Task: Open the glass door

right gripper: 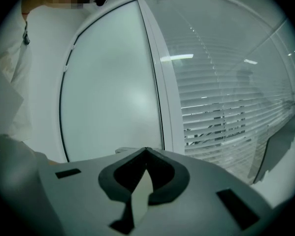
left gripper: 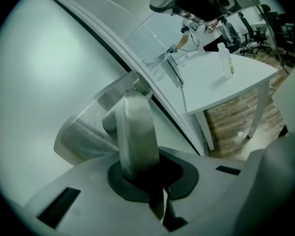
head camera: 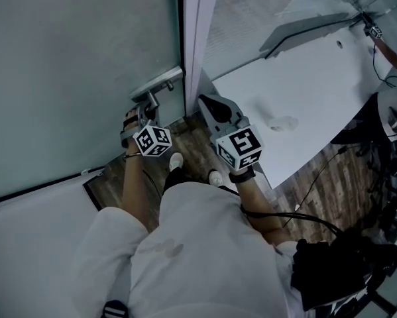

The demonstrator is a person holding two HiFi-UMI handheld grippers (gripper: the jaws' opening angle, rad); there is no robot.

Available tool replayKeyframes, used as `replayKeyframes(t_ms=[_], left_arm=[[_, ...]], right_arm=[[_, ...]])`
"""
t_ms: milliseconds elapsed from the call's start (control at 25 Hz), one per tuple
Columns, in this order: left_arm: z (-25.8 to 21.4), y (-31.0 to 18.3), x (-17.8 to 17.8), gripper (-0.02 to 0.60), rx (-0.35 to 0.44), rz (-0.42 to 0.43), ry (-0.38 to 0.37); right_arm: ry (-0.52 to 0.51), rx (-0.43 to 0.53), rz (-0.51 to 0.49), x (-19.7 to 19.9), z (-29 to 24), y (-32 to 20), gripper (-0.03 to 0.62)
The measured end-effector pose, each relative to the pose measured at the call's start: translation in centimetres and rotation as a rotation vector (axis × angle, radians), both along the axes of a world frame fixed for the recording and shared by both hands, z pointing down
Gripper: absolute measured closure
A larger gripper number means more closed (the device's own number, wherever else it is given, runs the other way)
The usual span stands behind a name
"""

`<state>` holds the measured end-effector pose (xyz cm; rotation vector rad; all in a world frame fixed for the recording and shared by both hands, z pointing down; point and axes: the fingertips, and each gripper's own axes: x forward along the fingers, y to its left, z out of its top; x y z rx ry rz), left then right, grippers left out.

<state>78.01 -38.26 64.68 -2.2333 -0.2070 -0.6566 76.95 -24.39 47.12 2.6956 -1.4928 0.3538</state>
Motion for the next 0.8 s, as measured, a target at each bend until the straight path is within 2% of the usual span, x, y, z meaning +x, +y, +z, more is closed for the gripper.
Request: replayKeyframes(t_ms=[160, 320, 520, 600, 800], left_arm=[[-0.1, -0.2, -1.1, 0.578, 0.140, 0.030, -0.085], [0.2, 0.1, -2.1, 0.578, 0.219, 0.046, -0.169], [0.1, -0.1, -4.0, 0.578, 0.377, 0.058, -0.337], [0.1, 0.2, -4.7, 0.577, 0.394, 0.051, -0.358], [0.8, 0.9, -5.7, 0.577, 0.399, 0.057, -0.341]], right_arm=[[0.017, 0.023, 0.006, -0.9, -0.8, 1.5, 0.599], [0.032, 0.061, 0.013, -1.8, -1.8, 3.1, 0.599], [0.032, 0.106, 0.007, -3.0, -2.9, 4.6, 0.599], [0.035, 0.122, -0.007, -3.6, -3.3, 4.8, 0.599], [0.055, 0.145, -0.061, -5.3, -3.7, 5.0, 0.599]])
